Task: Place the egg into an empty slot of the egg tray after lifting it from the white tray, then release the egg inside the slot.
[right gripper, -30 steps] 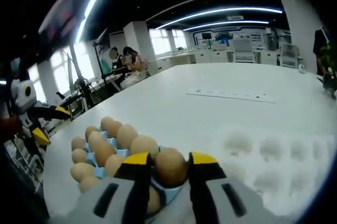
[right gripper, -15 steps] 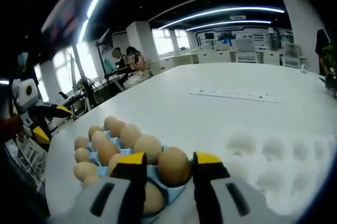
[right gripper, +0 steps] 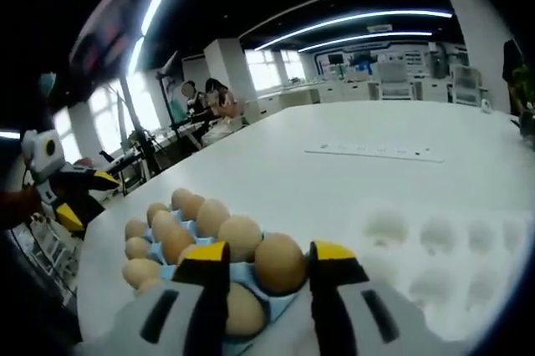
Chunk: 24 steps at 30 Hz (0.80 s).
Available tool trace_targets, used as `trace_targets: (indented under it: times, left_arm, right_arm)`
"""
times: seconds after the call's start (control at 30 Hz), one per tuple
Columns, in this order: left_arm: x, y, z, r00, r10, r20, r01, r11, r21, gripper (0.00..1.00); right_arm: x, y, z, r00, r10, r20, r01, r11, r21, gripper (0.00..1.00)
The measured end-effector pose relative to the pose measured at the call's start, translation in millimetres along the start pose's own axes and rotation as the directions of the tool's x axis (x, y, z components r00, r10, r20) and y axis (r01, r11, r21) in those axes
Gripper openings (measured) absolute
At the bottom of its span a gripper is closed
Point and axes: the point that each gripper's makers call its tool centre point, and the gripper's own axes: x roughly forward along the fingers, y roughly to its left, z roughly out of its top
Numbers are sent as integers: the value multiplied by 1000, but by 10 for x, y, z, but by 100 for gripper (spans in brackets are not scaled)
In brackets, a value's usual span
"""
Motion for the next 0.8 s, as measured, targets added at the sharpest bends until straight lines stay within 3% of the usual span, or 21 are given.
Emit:
trace_targets:
  times: [0.43, 0.53, 0.63, 0.8]
  left_arm:
    - [-19, -54, 13, 1000, -6, 8, 6, 1000, 8, 62]
    - [-26, -78, 21, 1000, -10, 11, 10, 1000, 12, 62]
    - [-37, -107, 23, 1000, -16, 13, 16, 1000, 16, 62]
    - [-57, -175, 23, 999, -33, 16, 32, 999, 24, 62]
  right_arm:
    - [-259, -19, 176, 994, 12, 109, -11, 1000, -16, 38]
    - [-377, 108, 268, 982, 77, 174, -64, 995, -81, 44]
    - [-508, 241, 278, 973, 136, 188, -119, 988, -101, 49]
    - [-781, 458, 256, 950, 241, 197, -226, 969, -96, 51]
